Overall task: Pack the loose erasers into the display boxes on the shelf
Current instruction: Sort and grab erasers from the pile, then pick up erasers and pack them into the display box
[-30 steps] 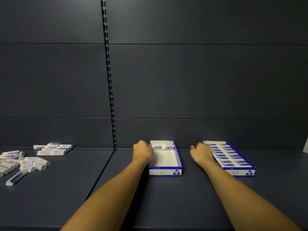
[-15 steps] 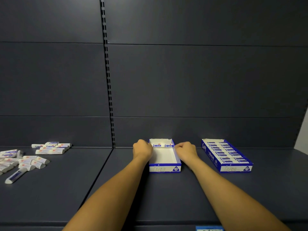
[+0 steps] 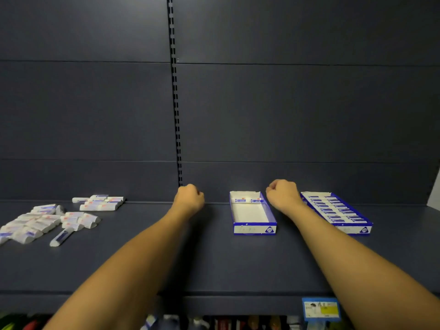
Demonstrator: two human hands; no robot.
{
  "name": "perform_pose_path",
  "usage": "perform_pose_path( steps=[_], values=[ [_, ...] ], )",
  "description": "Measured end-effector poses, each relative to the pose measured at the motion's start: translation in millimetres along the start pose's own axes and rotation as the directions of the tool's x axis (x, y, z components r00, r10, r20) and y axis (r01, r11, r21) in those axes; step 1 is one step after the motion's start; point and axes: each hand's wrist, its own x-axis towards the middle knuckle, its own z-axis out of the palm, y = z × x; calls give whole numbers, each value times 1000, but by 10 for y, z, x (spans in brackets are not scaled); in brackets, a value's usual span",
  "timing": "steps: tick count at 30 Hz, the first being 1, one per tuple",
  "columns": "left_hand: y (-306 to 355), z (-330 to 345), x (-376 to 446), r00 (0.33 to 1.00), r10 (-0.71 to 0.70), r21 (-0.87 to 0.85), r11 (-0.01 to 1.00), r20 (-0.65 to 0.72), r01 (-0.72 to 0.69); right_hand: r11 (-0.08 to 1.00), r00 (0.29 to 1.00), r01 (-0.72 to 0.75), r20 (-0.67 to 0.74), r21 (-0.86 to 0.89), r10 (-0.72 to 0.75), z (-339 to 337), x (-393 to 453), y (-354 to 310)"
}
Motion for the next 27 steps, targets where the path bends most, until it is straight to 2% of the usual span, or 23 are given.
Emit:
perform_pose_path(
  steps=[3,7,13,22,27],
  values=[
    [-152,-274,-217,999,36,100,994,4,-36,991,992,115,51,-71,-111,101,-160,-196],
    [-346,-663,-558,999,48,189,981,-20,-44,967,965,241,130,-81,-229,198,-383,-528],
    [-631,-1184,-1053,989,5,287,957,-147,38,910,901,403,215,-98,-376,369,-741,-1008],
    [-1073,-1668,-1684,976,-71,343,929,-204,139,847,816,523,345,-95,-465,689,-1258,-1590],
    [-1382,-2021,-1731,974,-53,376,917,-219,134,825,782,561,373,-71,-499,890,-1455,-2018]
  ],
)
